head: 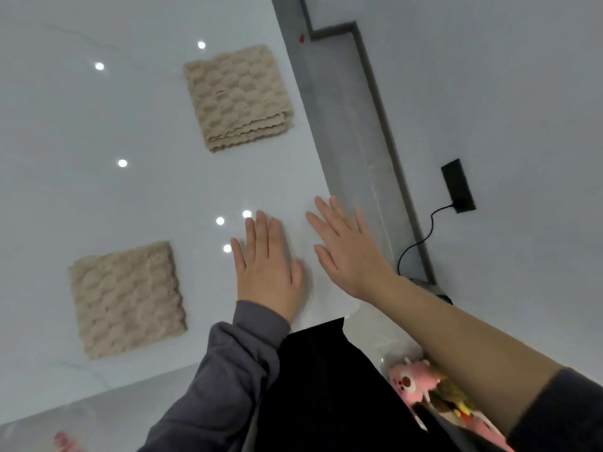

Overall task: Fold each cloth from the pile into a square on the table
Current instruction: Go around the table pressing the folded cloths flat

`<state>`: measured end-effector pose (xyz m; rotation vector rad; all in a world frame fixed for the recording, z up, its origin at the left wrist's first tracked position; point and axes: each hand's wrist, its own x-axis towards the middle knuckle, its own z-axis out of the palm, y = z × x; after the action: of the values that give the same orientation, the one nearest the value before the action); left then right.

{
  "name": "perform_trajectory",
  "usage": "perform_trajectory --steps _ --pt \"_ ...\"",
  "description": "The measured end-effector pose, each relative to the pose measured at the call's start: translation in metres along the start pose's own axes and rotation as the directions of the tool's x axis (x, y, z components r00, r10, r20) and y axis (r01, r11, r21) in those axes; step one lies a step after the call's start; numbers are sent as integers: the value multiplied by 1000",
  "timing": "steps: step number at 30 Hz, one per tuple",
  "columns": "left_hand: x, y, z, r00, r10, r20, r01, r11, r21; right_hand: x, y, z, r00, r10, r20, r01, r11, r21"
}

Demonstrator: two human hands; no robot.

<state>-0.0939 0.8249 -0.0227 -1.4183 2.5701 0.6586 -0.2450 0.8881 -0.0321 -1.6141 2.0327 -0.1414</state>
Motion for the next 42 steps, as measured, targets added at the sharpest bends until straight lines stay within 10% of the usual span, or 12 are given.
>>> perform_trajectory --steps 22,27,35,42 --pt "156 91 0 802 -537 -262 441 828 -345 214 108 -125 844 -519 136 530 846 -62" --pt "190 96 -7 674 -698 -243 559 696 -450 269 103 -151 730 -669 141 681 730 -59" --pt "236 102 -18 273 -947 -170 709 318 -629 359 69 -174 438 -804 403 889 454 -61" --pt "255 94 -21 125 -982 -139 725 186 -663 393 20 -157 230 -818 528 962 275 7"
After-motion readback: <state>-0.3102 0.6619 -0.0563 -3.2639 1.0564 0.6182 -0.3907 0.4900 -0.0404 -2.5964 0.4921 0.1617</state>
